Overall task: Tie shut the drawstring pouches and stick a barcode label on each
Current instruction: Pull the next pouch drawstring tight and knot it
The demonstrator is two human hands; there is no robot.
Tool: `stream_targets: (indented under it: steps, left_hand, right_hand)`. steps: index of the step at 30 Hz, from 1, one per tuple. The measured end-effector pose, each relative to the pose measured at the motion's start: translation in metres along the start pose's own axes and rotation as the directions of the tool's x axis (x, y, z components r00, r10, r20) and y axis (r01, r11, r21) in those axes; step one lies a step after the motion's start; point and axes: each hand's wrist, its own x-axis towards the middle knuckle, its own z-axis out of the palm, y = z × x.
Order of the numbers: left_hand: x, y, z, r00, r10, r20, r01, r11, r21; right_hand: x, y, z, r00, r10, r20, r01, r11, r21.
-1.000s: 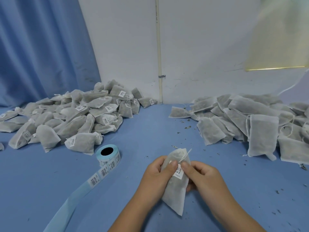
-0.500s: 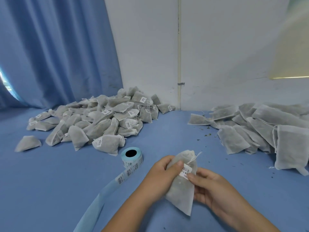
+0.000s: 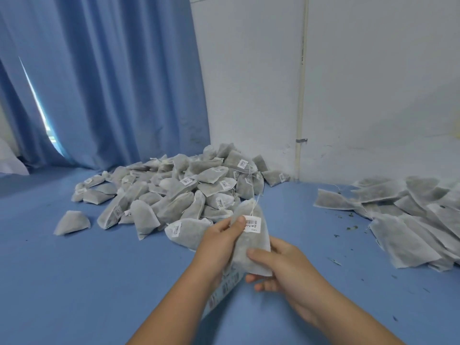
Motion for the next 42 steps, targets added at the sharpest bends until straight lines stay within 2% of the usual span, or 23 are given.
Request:
stream_targets:
  steps: [5, 8, 10, 13, 15, 19, 24, 30, 33, 35, 38, 40, 42]
  left_hand:
    - [0.034, 0.009, -0.036, 0.996, -0.009, -0.09, 0.019, 0.993, 0.118]
    - [0.049, 0.017, -0.053, 0.968, 0.026, -0.249, -0.018, 0.999, 0.032]
    - [0.057, 0.023, -0.059, 0.932, 0.091, -0.351, -0.074, 0.995, 0.062]
    - [0.062, 0.029, -0.052, 0.933, 0.119, -0.34, -0.113, 0.993, 0.035]
    - [0.062, 0.032, -0.04, 0.948, 0.114, -0.299, -0.117, 0.993, 0.006]
    - [0.058, 0.031, -0.014, 0.979, 0.074, -0.19, -0.092, 0.992, -0.084]
    - [0.051, 0.011, 0.034, 0.997, 0.011, -0.075, -0.02, 0.992, -0.121]
    - [0.036, -0.034, 0.109, 0.994, -0.104, 0.035, 0.109, 0.976, -0.191]
    - [0.026, -0.058, 0.146, 0.988, -0.13, 0.083, 0.141, 0.979, -0.149]
    - [0.021, -0.072, 0.166, 0.989, -0.122, 0.086, 0.131, 0.986, -0.105]
    - [0.013, -0.093, 0.184, 0.995, -0.031, 0.094, 0.024, 0.997, 0.07]
    - [0.006, -0.106, 0.188, 0.992, 0.018, 0.122, -0.039, 0.985, 0.17]
    - [0.001, -0.114, 0.189, 0.988, 0.053, 0.144, -0.088, 0.964, 0.252]
  right_hand:
    - [0.052, -0.009, 0.02, 0.999, 0.035, -0.039, -0.031, 0.995, 0.09]
    - [0.096, -0.034, 0.034, 0.999, 0.047, -0.006, -0.045, 0.985, 0.165]
    - [0.135, -0.063, 0.043, 1.0, 0.008, 0.011, -0.011, 0.962, 0.274]
    - [0.186, -0.111, 0.044, 0.995, -0.081, -0.06, 0.099, 0.906, 0.413]
    - [0.201, -0.119, 0.037, 0.992, -0.105, -0.077, 0.127, 0.898, 0.421]
    - [0.181, -0.081, 0.017, 0.996, -0.085, -0.007, 0.084, 0.959, 0.27]
    - [0.128, -0.031, -0.032, 0.998, -0.034, -0.05, 0.04, 0.99, 0.134]
    - [0.069, 0.004, -0.1, 0.968, 0.013, -0.249, 0.014, 0.994, 0.108]
    - [0.047, 0.017, -0.14, 0.913, -0.005, -0.407, -0.039, 0.994, -0.101]
    - [0.036, 0.023, -0.171, 0.851, -0.087, -0.518, -0.121, 0.927, -0.355]
    - [0.024, 0.026, -0.218, 0.755, -0.276, -0.595, -0.262, 0.705, -0.659]
    - [0.021, 0.027, -0.244, 0.717, -0.333, -0.612, -0.324, 0.617, -0.717]
    - [0.023, 0.029, -0.263, 0.693, -0.328, -0.643, -0.399, 0.568, -0.72]
